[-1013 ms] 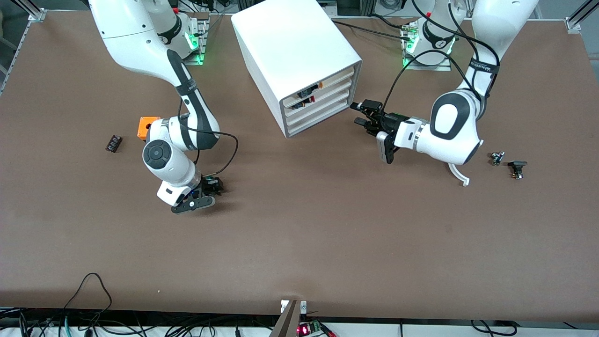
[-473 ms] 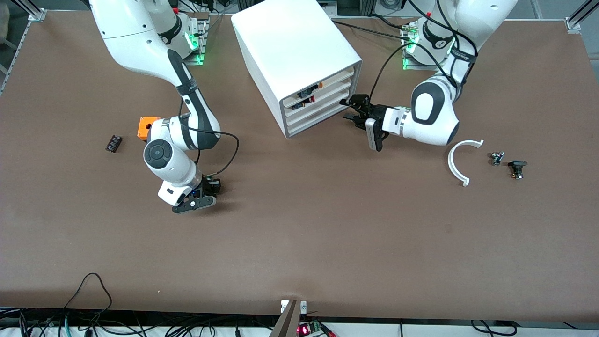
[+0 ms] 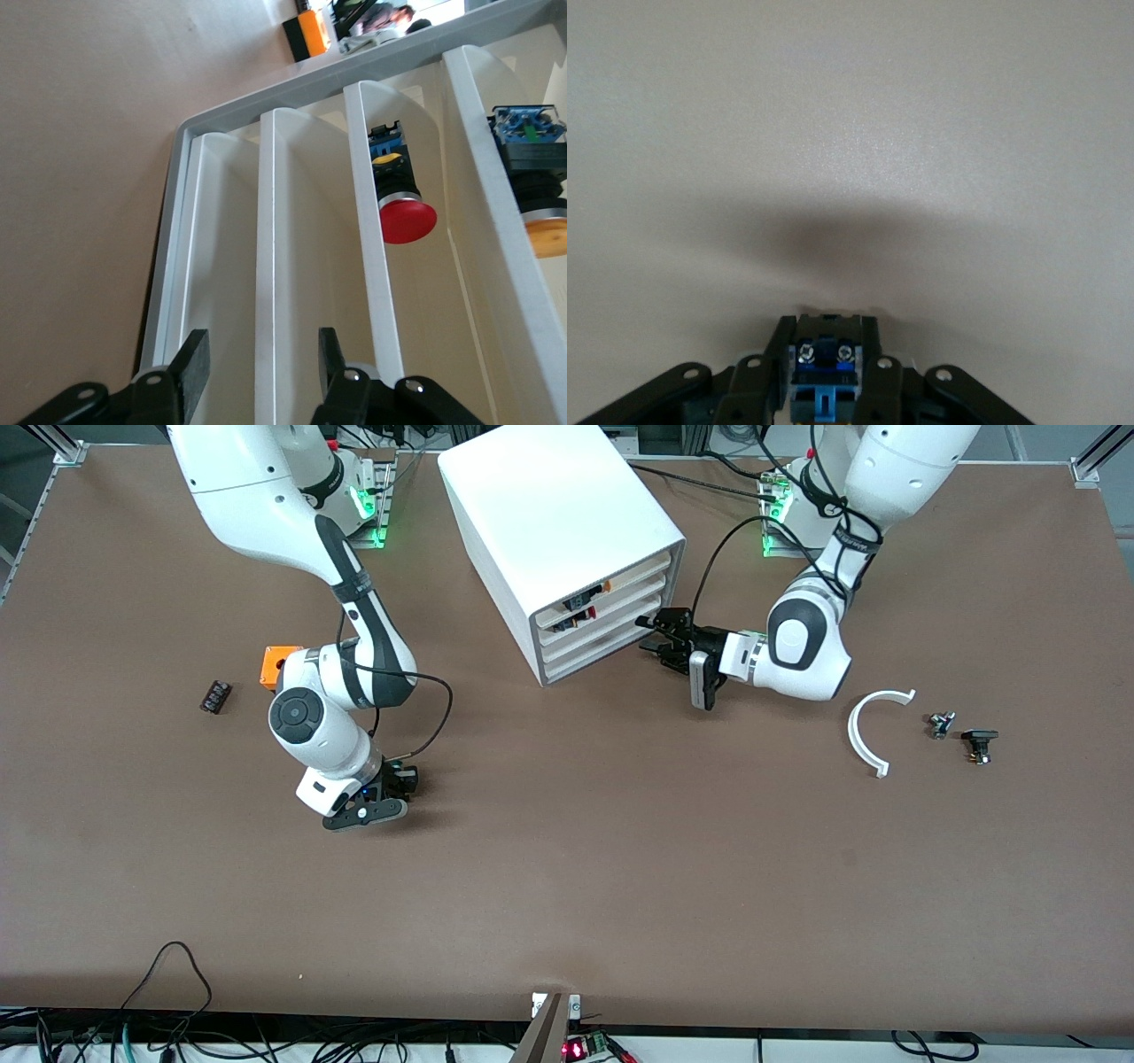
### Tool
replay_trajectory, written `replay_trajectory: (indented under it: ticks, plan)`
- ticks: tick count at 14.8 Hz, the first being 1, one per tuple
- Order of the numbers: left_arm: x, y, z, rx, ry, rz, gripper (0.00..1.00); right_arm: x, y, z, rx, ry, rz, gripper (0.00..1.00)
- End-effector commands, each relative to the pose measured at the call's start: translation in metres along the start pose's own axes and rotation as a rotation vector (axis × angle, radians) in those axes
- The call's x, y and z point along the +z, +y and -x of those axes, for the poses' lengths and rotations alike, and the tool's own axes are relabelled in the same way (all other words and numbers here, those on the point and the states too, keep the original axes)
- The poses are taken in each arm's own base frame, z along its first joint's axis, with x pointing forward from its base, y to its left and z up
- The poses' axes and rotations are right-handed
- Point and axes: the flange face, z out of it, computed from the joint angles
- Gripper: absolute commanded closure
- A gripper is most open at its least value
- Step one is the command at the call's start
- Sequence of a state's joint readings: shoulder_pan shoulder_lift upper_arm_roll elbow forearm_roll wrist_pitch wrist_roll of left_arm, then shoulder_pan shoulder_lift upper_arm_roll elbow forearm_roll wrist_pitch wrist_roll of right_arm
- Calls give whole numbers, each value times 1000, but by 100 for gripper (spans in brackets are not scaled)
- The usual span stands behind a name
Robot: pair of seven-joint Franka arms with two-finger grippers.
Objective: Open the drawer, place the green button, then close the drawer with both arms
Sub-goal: 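Pull the drawer open with the left gripper while the right gripper lifts the button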
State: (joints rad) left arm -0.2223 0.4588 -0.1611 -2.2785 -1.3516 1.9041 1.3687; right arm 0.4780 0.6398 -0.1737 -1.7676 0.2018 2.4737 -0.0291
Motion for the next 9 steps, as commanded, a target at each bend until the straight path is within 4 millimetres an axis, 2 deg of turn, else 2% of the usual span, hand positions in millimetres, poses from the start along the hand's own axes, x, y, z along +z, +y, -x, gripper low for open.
replay_trajectory:
  ticks: [1, 2, 5, 8, 9]
  plan:
    - [21, -9, 7, 37, 56, 36, 46, -31, -3, -11, 33, -36, -26, 100]
    - [31, -7, 10, 43, 61, 52, 47, -39, -2, -15, 46, -55, -31, 100]
    - [55, -1, 23, -15, 106, 88, 60, -75, -4, -31, 164, -108, -31, 100]
    - [55, -1, 25, -19, 108, 88, 74, -116, 2, -47, 205, -119, -24, 100]
    - [55, -1, 24, -16, 109, 87, 76, -130, 6, -51, 237, -112, -23, 100]
